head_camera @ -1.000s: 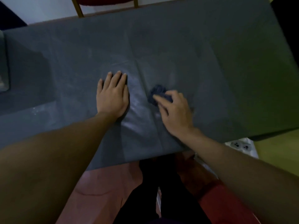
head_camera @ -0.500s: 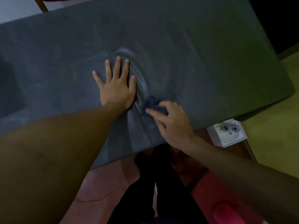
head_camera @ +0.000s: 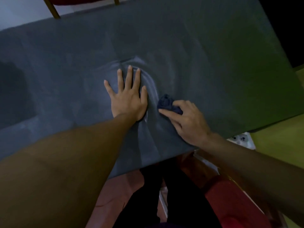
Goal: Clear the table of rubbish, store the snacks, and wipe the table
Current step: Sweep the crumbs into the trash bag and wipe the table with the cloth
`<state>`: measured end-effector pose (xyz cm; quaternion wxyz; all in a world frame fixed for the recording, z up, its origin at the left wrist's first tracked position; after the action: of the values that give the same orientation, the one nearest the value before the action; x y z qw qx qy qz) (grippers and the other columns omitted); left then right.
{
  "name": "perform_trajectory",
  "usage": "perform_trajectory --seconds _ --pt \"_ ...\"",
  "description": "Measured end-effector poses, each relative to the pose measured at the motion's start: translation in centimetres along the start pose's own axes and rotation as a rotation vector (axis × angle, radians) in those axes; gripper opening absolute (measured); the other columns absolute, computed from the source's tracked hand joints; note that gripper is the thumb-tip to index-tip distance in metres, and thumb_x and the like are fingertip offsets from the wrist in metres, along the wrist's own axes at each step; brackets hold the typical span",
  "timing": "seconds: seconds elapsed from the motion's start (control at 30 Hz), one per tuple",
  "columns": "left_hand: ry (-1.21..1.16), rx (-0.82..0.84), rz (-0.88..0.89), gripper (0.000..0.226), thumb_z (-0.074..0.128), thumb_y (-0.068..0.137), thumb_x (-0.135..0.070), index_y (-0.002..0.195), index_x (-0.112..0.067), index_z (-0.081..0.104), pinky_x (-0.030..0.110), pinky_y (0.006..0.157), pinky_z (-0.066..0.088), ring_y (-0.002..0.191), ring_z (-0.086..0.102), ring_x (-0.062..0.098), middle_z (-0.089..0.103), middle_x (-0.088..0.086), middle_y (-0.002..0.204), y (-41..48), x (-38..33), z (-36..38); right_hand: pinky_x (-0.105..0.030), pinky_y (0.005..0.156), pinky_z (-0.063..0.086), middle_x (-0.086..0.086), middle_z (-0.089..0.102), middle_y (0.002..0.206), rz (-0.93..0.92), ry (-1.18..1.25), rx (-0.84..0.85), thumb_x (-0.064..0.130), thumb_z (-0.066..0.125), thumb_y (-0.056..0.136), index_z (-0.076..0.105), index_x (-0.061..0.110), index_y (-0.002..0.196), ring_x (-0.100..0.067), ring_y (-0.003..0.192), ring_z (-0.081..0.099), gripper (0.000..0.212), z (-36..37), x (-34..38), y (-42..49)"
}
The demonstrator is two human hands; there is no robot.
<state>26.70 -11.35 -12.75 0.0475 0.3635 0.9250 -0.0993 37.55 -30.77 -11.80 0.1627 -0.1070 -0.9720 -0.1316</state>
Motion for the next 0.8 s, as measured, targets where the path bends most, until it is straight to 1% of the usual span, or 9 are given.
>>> perform_trajectory --seconds 0.1,0.2,0.27,0.37,0.5,0.57,0.67,0.7,0.8 --pt "-0.018 -0.014 -0.013 0.060 0.008 0.101 -0.048 0.158 -0.028 0.002 0.067 0.115 -0.004 0.153 -0.009 0.021 -0.004 -0.007 0.166 0.0 0.0 0.1 -0.045 0.075 0.046 -0.016 0.059 0.108 -0.017 -0.049 -0.009 0.020 0.055 0.097 0.065 0.032 0.132 -0.037 0.086 0.056 0.038 -0.5 -3.1 2.6" --pt "-0.037 -0.020 -0.023 0.060 0.009 0.102 -0.047 0.158 -0.026 0.003 0.066 0.116 -0.004 0.153 -0.008 0.019 -0.004 -0.006 0.166 0.0 0.0 0.0 -0.045 0.078 0.047 -0.016 0.055 0.104 0.304 -0.053 -0.146 0.017 0.054 0.095 0.063 0.030 0.134 -0.037 0.088 0.055 0.043 -0.4 -5.9 6.8" --pt "-0.038 -0.029 -0.032 0.059 0.011 0.103 -0.046 0.158 -0.026 0.004 0.065 0.116 -0.003 0.153 -0.007 0.018 -0.003 -0.005 0.166 -0.1 0.0 0.0 -0.043 0.079 0.045 -0.017 0.055 0.100 0.425 -0.036 -0.196 0.016 0.054 0.095 0.063 0.026 0.134 -0.037 0.088 0.055 0.041 0.3 -5.0 7.9" --pt "-0.016 -0.027 -0.046 0.059 0.011 0.103 -0.046 0.158 -0.026 0.005 0.064 0.117 -0.001 0.153 -0.005 0.018 0.000 -0.005 0.166 -0.1 0.1 0.0 -0.043 0.073 0.047 -0.015 0.054 0.099 0.241 0.012 -0.115 0.015 0.060 0.094 0.067 0.023 0.129 -0.031 0.085 0.052 0.036 1.0 -2.4 6.8" --pt "-0.002 0.005 -0.048 0.059 0.010 0.104 -0.046 0.158 -0.025 0.002 0.063 0.118 -0.002 0.153 -0.008 0.018 -0.002 -0.005 0.166 0.0 -0.1 -0.3 -0.042 0.068 0.045 -0.016 0.055 0.098 -0.063 -0.008 -0.029 0.014 0.064 0.093 0.069 0.023 0.128 -0.031 0.082 0.050 0.036 0.0 -5.6 8.9" --pt "-0.006 0.016 -0.053 0.059 0.012 0.104 -0.046 0.158 -0.025 0.001 0.062 0.118 -0.004 0.152 -0.010 0.017 -0.004 -0.005 0.166 0.1 -0.1 -0.5 -0.044 0.072 0.046 -0.017 0.055 0.099 -0.011 -0.027 -0.068 0.017 0.061 0.094 0.068 0.027 0.129 -0.035 0.082 0.053 0.036 0.1 -8.1 12.0" --pt "0.002 0.026 -0.056 0.060 0.015 0.104 -0.046 0.158 -0.025 0.001 0.063 0.118 -0.004 0.152 -0.010 0.017 -0.004 -0.005 0.166 0.1 0.0 -0.6 -0.042 0.078 0.047 -0.014 0.053 0.105 0.281 0.044 -0.119 0.025 0.054 0.098 0.065 0.033 0.131 -0.034 0.086 0.054 0.036 0.8 -9.3 16.7" --pt "0.007 0.031 -0.056 0.060 0.017 0.104 -0.046 0.158 -0.025 0.001 0.063 0.118 -0.003 0.152 -0.010 0.018 -0.003 -0.005 0.166 0.1 0.0 -0.6 -0.042 0.079 0.048 -0.013 0.054 0.106 0.293 0.065 -0.112 0.026 0.053 0.097 0.065 0.033 0.130 -0.034 0.087 0.055 0.036 1.2 -8.6 17.3" --pt "0.025 0.045 -0.058 0.062 0.019 0.103 -0.046 0.159 -0.025 0.002 0.063 0.118 -0.001 0.153 -0.008 0.019 -0.002 -0.004 0.166 0.1 -0.1 -0.8 -0.042 0.075 0.047 -0.014 0.057 0.104 -0.021 0.130 -0.006 0.021 0.058 0.094 0.069 0.029 0.126 -0.033 0.086 0.056 0.035 1.9 -5.8 16.5"
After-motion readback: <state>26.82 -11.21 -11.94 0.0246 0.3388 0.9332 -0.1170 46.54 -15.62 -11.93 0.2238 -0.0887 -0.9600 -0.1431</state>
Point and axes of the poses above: each hand's wrist, its own y-axis towards the middle knuckle, its own z-axis out of the palm, x = y × z, the point moved 1 cm from there along y, towards the middle knuckle
